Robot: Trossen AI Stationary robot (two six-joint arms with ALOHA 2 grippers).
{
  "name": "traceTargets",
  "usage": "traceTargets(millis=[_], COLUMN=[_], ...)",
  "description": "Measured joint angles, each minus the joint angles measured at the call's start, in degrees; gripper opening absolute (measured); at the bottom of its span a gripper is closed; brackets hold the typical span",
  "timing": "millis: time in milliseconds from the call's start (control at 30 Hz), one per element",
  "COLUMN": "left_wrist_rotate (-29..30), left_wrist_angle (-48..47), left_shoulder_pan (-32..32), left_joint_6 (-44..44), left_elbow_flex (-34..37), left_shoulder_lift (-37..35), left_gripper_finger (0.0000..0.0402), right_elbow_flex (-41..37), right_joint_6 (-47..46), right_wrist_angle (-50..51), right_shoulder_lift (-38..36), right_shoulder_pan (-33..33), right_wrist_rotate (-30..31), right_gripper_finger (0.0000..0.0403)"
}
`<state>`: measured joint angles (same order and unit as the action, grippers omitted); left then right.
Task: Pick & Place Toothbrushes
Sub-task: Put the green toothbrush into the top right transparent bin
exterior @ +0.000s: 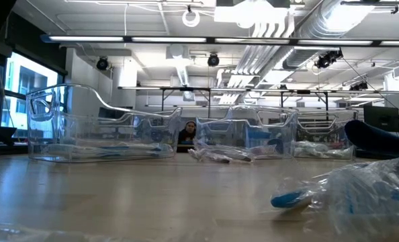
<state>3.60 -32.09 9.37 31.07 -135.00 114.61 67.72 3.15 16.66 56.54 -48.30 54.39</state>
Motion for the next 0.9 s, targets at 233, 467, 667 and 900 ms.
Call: traceTargets(millis=[233,467,667,900], left_wrist_rotate=[0.1,-3.2,-3.3,-3.1], left_wrist_angle=[-4.9,-4.0,-2.8,-4.6], left_shoulder_pan=[0.0,0.0,0.0,0.0], left_joint_6=[0.6,4.8,6.0,6.2], left_elbow_flex=[0.0,0.0,0.0,0.0], left_shoulder_lift=[-0.7,-0.7,-1.2,-1.3], left_gripper_finger=[0.0000,0.0000,0.0000,0.0000], right_elbow_flex=[0.0,0.0,0.0,0.0], right_joint_6=[-0.1,-0.1,-0.3,-0.3], right_wrist_angle=[-0.9,-1.1,-1.3,-1.1], right_shoulder_lift=[-0.3,-0.2,-0.2,-0.2], right_shoulder_pan=[0.2,0.2,0.3,0.3], right_wrist_rotate=[-0.2,-0.5,-0.4,-0.4], right_gripper_finger=[0.0017,0.0017,0.0017,0.0017])
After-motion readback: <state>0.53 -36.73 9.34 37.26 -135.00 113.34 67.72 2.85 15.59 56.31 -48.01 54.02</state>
